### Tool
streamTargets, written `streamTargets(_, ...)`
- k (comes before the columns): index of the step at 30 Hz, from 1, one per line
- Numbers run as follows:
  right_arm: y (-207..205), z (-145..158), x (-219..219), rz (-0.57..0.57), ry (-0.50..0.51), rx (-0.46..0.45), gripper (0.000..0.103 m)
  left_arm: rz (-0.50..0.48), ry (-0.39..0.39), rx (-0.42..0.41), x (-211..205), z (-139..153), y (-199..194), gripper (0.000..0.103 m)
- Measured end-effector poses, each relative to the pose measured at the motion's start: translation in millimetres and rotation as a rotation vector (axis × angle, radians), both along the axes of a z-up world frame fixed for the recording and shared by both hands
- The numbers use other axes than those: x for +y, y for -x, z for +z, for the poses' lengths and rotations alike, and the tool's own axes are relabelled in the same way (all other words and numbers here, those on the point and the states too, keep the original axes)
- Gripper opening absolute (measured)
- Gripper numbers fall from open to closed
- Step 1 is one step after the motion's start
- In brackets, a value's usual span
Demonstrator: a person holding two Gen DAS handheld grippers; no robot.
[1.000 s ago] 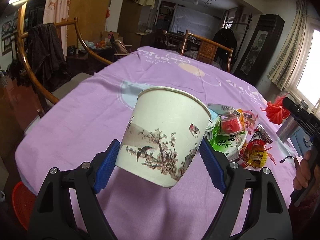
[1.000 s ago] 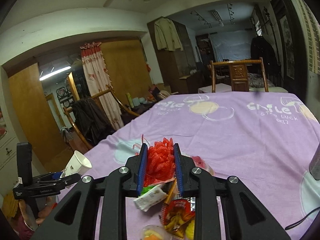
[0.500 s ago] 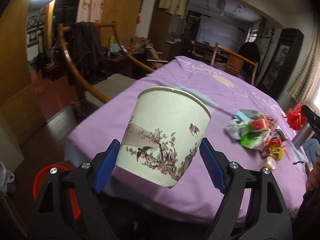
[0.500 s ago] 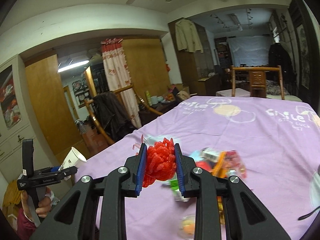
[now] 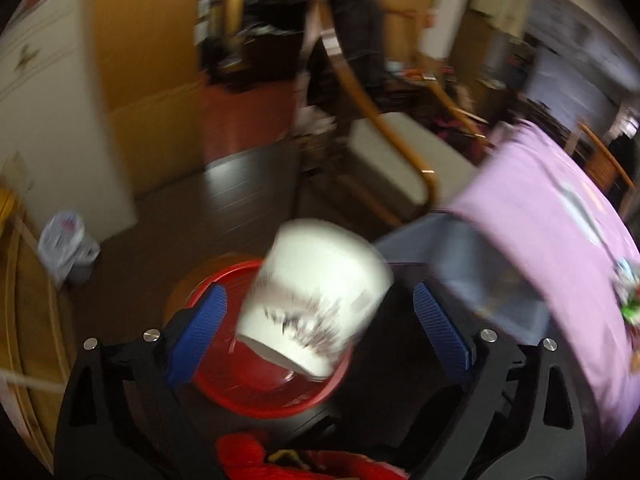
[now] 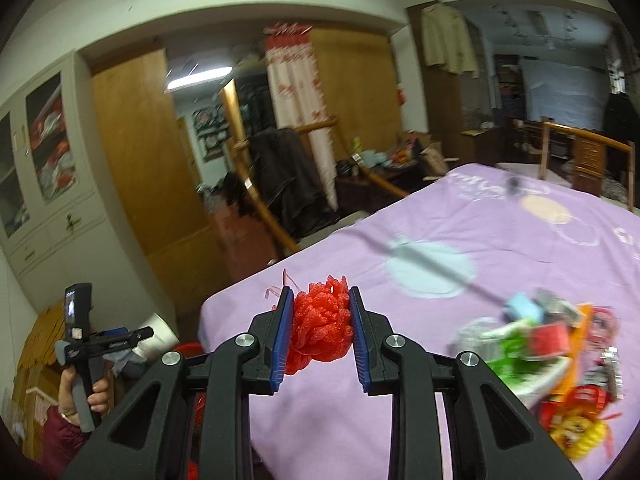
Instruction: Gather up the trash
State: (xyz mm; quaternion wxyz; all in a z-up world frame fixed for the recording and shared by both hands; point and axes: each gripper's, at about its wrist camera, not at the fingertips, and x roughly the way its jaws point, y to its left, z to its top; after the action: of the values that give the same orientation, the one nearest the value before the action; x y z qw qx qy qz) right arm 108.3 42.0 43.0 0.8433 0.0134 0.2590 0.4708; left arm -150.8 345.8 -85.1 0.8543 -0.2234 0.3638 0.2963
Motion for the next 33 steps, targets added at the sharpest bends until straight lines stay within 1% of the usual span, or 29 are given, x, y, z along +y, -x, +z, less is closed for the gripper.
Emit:
streamTargets(2, 9.9, -0.7, 21.7, 0.036, 0.025, -0.002, 0.028, 0.024, 0.038, -0.008, 14.5, -6.5, 10.8, 0.091)
streamTargets(3, 15.7, -1.1, 33.9, 0.061, 0.038, 0.0, 0.028, 0.034, 0.043, -0.012, 18.8, -7.6, 15.0, 0.092)
streamTargets(8, 43.9, -3.7, 88.9, 0.193, 0.089, 0.024, 0.028, 0.123, -0.021, -0.014, 34.3, -4.7, 37.3, 0.096)
streamTargets(13, 81.9, -18.0, 155.6, 0.347, 0.153, 0.059, 0.028, 0.196, -0.042, -0.007, 46.7, -2.3, 57.6, 0.096)
streamTargets(20, 118.4, -39.7, 252.7, 0.515, 0.225, 0.067, 0.033, 0.237, 0.001, -0.069, 69.7, -0.6, 79.1, 0.096)
streamTargets(21, 124.6, -42.2, 267.8, 0.53, 0.231, 0.067, 0.035, 0.24, 0.002, -0.071, 72.5, -0.8, 80.8, 0.096)
streamTargets(22, 129.2, -44.7, 281.0, 0.543, 0.237, 0.067, 0.049, 0.243, 0.003, -0.072, 74.0, -1.3, 82.1, 0.096)
streamTargets(24, 133.1, -46.8, 294.1, 0.538, 0.245, 0.063, 0.069, 0.25, 0.003, -0.068, 77.5, -2.6, 82.9, 0.096)
streamTargets(27, 135.2, -43.3, 293.1, 0.531, 0.236, 0.053, 0.07, 0.258, 0.007, -0.068, 79.4, -3.8, 85.3, 0.096)
streamTargets(30, 126.1, -43.0, 278.4, 0.492, 0.238, 0.021, 0.07, 0.255, 0.025, -0.076, 80.8, -5.7, 84.7, 0.096)
streamTargets(33, 111.3, -45.4, 262.4, 0.468, 0.218, 0.047, 0.071, 0.238, 0.019, -0.065, 74.8, -4.4, 78.2, 0.096)
